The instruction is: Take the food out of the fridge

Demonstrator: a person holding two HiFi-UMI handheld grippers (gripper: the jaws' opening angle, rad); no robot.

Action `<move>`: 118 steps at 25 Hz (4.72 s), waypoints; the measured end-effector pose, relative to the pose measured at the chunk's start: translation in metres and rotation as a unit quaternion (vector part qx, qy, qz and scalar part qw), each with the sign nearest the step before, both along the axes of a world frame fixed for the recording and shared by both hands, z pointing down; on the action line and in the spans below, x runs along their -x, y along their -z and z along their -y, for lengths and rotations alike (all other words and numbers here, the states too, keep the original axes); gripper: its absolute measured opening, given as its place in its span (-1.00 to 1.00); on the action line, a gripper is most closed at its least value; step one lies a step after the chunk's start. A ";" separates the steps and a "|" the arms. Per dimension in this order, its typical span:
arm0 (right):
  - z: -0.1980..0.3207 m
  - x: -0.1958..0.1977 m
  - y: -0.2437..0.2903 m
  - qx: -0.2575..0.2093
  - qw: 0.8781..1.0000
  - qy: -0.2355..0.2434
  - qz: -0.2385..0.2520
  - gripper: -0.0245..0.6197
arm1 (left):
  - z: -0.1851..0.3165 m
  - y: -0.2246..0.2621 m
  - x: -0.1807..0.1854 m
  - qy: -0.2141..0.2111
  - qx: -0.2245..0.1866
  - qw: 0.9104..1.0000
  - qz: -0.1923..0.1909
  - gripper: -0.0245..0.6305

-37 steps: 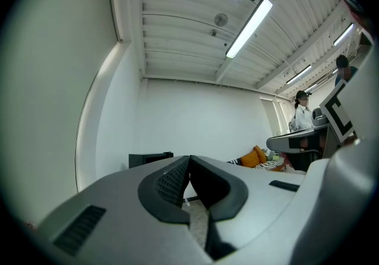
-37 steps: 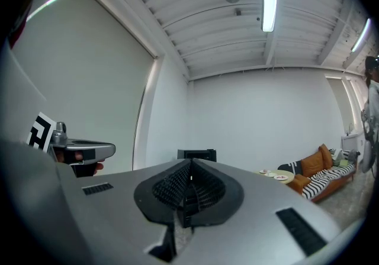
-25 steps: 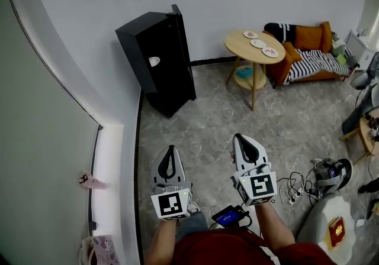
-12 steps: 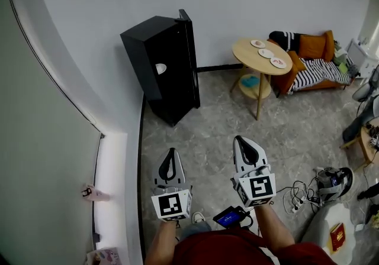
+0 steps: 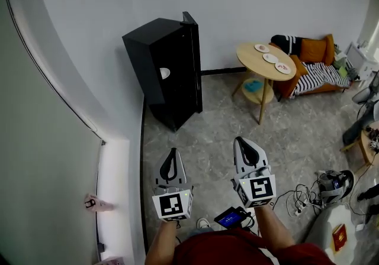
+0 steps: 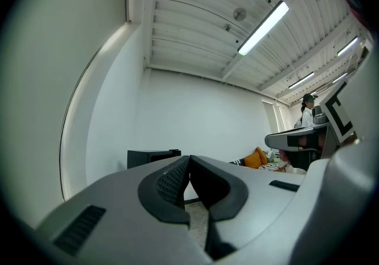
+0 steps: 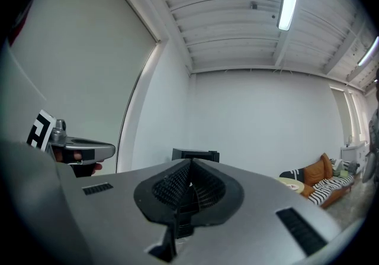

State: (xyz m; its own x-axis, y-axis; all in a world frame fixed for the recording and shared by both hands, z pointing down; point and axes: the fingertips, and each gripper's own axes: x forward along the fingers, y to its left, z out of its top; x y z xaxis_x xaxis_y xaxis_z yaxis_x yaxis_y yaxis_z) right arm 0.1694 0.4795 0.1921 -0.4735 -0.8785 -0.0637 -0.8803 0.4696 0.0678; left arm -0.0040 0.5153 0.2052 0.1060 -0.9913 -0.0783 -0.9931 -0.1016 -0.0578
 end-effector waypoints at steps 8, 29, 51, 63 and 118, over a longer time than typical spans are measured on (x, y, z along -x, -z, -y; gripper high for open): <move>0.014 0.027 -0.003 0.006 1.000 -0.011 -0.007 -0.85 | 0.018 0.000 0.022 -0.019 0.001 1.000 0.001 -0.88; 0.094 0.029 -0.013 0.006 1.000 -0.009 0.000 -0.85 | 0.097 -0.006 0.030 -0.007 0.002 1.000 0.007 -0.88; 0.251 -0.029 -0.008 0.015 1.000 -0.002 0.012 -0.85 | 0.249 0.002 -0.029 0.009 0.002 1.000 0.020 -0.88; 0.303 -0.055 -0.009 0.017 1.000 0.010 0.021 -0.85 | 0.295 0.006 -0.056 0.021 -0.002 0.999 0.027 -0.88; 0.481 0.130 -0.007 0.009 1.000 -0.009 -0.025 -0.85 | 0.491 0.009 0.118 -0.003 -0.033 0.999 -0.028 -0.88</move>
